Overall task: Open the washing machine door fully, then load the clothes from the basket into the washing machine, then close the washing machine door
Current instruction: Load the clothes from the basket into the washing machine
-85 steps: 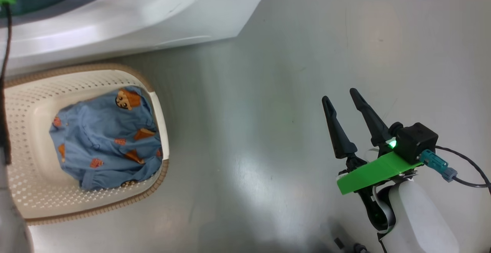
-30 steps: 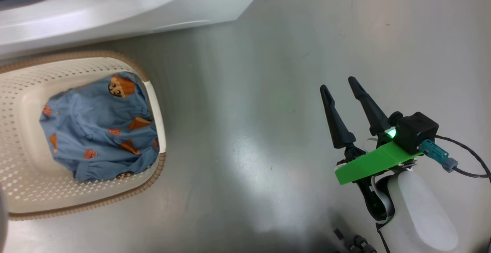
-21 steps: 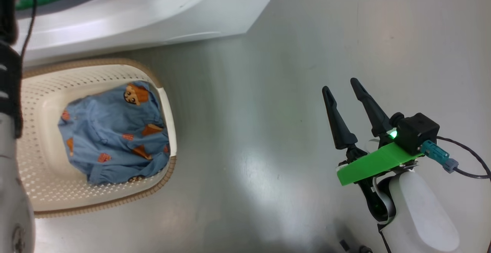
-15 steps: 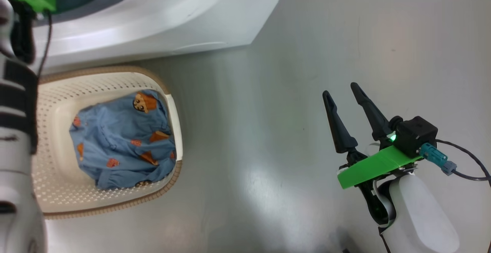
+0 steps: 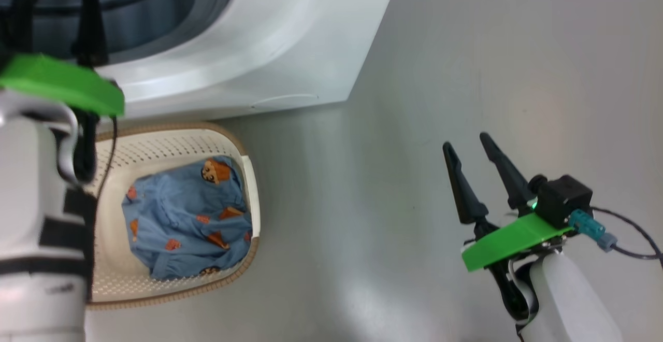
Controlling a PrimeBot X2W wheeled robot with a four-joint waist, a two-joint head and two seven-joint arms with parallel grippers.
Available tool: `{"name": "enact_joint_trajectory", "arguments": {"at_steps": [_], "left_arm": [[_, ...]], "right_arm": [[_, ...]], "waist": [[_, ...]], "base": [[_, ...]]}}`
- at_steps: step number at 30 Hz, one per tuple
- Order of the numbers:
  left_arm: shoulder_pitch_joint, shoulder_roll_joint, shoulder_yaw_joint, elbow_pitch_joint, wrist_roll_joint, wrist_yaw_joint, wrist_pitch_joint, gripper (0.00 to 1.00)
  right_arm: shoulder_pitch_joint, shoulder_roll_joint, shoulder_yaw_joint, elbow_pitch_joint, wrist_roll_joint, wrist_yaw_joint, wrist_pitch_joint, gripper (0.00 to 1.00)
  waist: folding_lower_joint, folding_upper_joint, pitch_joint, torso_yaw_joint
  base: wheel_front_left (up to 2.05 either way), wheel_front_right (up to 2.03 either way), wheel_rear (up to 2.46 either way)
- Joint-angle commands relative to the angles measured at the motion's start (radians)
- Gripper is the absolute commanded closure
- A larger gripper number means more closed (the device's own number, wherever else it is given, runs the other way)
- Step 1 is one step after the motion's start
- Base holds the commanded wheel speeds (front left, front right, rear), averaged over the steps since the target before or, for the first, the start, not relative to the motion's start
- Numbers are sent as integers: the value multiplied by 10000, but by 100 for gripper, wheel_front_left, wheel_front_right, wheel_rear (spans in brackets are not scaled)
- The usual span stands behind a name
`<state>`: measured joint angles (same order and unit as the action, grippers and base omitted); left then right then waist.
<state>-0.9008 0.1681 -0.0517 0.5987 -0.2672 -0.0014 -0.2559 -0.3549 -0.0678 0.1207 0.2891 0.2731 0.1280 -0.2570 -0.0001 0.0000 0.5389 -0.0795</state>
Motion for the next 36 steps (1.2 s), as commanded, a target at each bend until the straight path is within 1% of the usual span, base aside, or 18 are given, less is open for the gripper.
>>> {"name": "enact_joint_trajectory", "arguments": {"at_steps": [1, 7, 10, 16, 19, 22, 25, 29, 32, 34, 36], "left_arm": [[333, 369, 261, -435, 99, 75, -56, 0], [2329, 183, 718, -2311, 222, 245, -57, 0], [3270, -9, 958, -3096, 295, 355, -57, 0], [4910, -441, 1227, -4223, 510, 275, -58, 0], [5657, -572, 1370, -4675, 802, 306, -58, 0], [6396, -797, 1517, -5065, 881, 372, -58, 0], [7047, -941, 1602, -5354, 935, 340, -58, 0], [7725, -1052, 1727, -5661, 1034, 293, -58, 0], [8203, -1101, 1707, -5783, 1260, 333, -58, 0], [8349, -1116, 1707, -5826, 1265, 342, -58, 0], [8805, -1146, 1760, -5886, 1242, 375, -58, 0]], "right_arm": [[422, 45, 227, -147, -113, 27, -48, 0], [630, 47, 314, -82, -155, 27, -48, 0], [727, 49, 358, -36, -157, 27, -48, 0], [971, 29, 383, 13, -185, 27, -48, 0], [1124, 30, 361, 21, -211, 27, -48, 0], [1297, 32, 293, -2, -146, 27, -48, 0], [1485, 9, 250, -1, -164, 27, -48, 0], [1645, -33, 206, -24, -232, 27, -48, 0], [1775, -42, 166, -55, -310, 27, -48, 0], [1826, -42, 157, -53, -330, 27, -48, 0], [1994, -33, 142, -52, -393, 27, -48, 0]], "waist": [[1, 0, -322, 64], [1, 0, -1069, 54], [1, 0, -1442, 41], [1, 0, -2171, 99], [1, 0, -2521, 149], [1, 0, -2831, 247], [1, 0, -3095, 353], [1, 0, -3391, 435], [1, 0, -3639, 463], [1, 0, -3729, 466], [1, 0, -4039, 444]], "base": [[0, 0, 0], [0, 0, 0], [0, 0, 0], [0, 0, 0], [0, 0, 0], [0, 0, 0], [0, 0, 0], [0, 0, 0], [0, 0, 0], [0, 0, 0], [0, 0, 0]]}}
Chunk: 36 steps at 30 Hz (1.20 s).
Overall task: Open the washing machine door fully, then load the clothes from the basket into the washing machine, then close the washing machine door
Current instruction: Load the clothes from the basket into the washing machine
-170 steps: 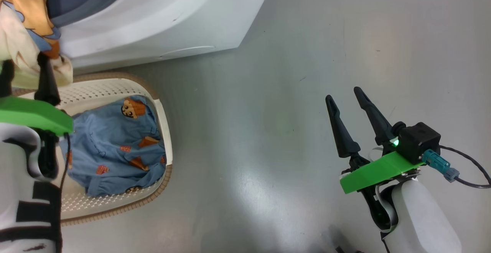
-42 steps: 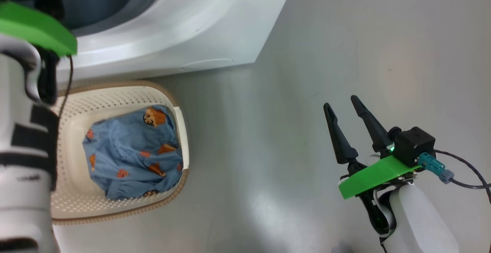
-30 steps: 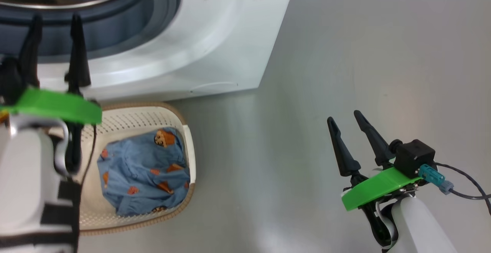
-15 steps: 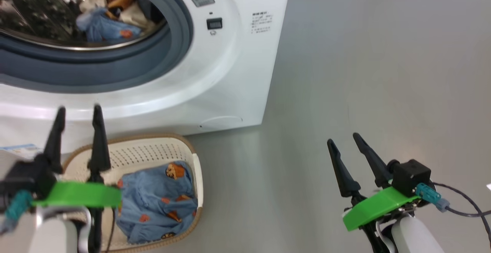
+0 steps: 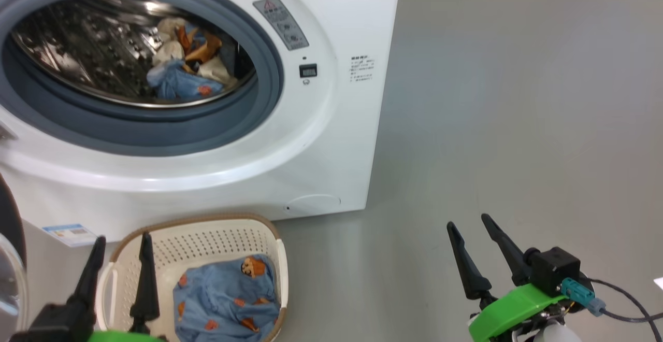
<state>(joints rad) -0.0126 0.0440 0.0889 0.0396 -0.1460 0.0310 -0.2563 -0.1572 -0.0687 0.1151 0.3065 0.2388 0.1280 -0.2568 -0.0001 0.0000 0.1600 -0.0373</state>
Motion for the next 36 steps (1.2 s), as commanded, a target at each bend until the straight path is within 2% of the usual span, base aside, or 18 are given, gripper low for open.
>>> {"name": "enact_joint_trajectory", "arguments": {"at_steps": [1, 8, 18, 27, 36], "left_arm": [[63, 88, 376, -330, 20, 57, -55, 0], [956, 66, 374, -740, -129, 169, -55, 0], [1893, 64, 247, -1250, -436, 555, -55, 0], [2367, 63, -131, -1518, -640, 1066, -55, 0], [2564, 63, -230, -1622, -674, 1247, -55, 0]], "right_arm": [[72, -20, 195, -239, -66, 27, -49, 0], [453, -4, 82, -472, -233, 27, -49, 0], [891, 3, -25, -658, -445, 27, -49, 0], [1118, 4, -71, -678, -514, 27, -49, 0], [1137, 9, -39, -664, -512, 27, -49, 0]], "waist": [[1, 0, -341, 3], [1, 0, -825, -228], [1, 0, -1269, -416], [1, 0, -1479, -350], [1, 0, -1528, -278]], "base": [[0, 0, 0], [0, 0, 0], [0, 0, 0], [0, 0, 0], [0, 0, 0]]}}
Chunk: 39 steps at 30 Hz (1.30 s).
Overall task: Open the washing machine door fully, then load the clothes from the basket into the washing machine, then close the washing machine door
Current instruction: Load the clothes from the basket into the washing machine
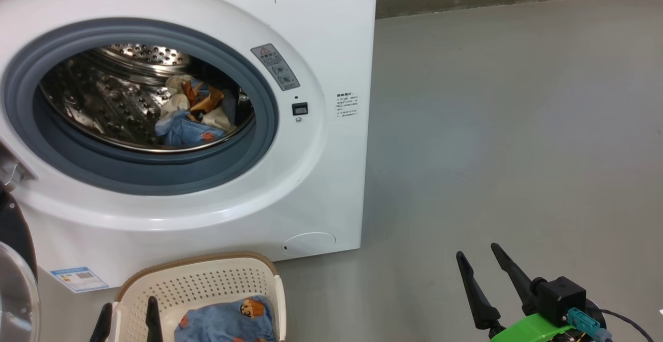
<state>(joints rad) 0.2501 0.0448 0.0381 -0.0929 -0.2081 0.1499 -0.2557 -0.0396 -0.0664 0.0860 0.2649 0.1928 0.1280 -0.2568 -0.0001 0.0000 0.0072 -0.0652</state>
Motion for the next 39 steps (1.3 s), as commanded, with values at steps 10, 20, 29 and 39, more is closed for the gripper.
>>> {"name": "enact_joint_trajectory", "arguments": {"at_steps": [10, 20, 29, 39], "left_arm": [[-38, 55, 280, -308, -67, 76, -61, 0], [-289, 55, 75, -106, -443, 18, -61, 0], [-1486, 55, -337, 1308, -1161, -441, -61, 0], [-3401, 55, -233, 3930, -1305, -1181, -61, 0]], "right_arm": [[-11, -15, 292, -185, -21, 27, -49, 0], [-132, -51, 246, -241, 108, 27, -49, 0], [-650, -87, 357, -333, 185, 27, -49, 0], [-1428, -190, 618, -451, 261, 27, -49, 0]], "waist": [[1, 0, 44, -6], [1, 0, 801, 79], [1, 0, 2283, 121], [1, 0, 3729, -18]], "base": [[0, 0, 0], [0, 0, 0], [0, 0, 0], [0, 0, 0]]}}
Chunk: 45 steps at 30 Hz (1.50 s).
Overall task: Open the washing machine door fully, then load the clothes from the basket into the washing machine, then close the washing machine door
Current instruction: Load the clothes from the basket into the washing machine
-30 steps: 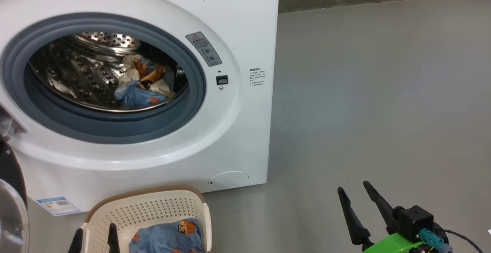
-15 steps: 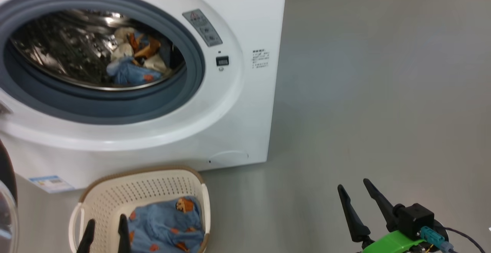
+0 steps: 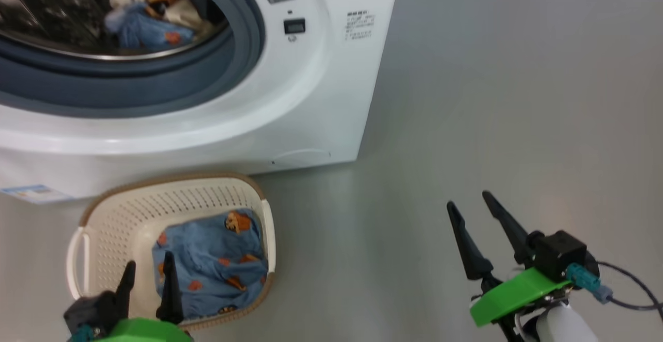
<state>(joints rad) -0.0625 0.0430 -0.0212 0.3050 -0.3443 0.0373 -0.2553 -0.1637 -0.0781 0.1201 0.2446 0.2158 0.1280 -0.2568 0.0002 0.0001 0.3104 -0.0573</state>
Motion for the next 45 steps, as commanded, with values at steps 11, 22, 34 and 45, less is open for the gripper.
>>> {"name": "enact_joint_trajectory", "arguments": {"at_steps": [11, 22, 34, 45], "left_arm": [[-1993, 72, 446, 2637, -31, -768, -65, 0], [-4183, 332, 782, 5444, 186, -1296, -65, 0], [-6180, 969, 798, 7580, -58, -1510, 77, 0], [-7557, 1611, 873, 8827, -273, -1296, 949, 0]], "right_arm": [[-680, -147, 282, -425, 78, 27, -49, 0], [-1136, -57, 201, -697, 135, 27, -49, 0], [-1545, 121, 327, -840, 245, 27, -49, 0], [-1787, 243, 483, -774, 512, 27, -49, 0]], "waist": [[-2, -1, 2243, -305], [-2, -1, 3859, -583], [-2, -1, 5104, -874], [-2, -1, 5970, -1335]], "base": [[0, 0, 0], [0, 0, 0], [0, 0, 0], [0, 0, 0]]}}
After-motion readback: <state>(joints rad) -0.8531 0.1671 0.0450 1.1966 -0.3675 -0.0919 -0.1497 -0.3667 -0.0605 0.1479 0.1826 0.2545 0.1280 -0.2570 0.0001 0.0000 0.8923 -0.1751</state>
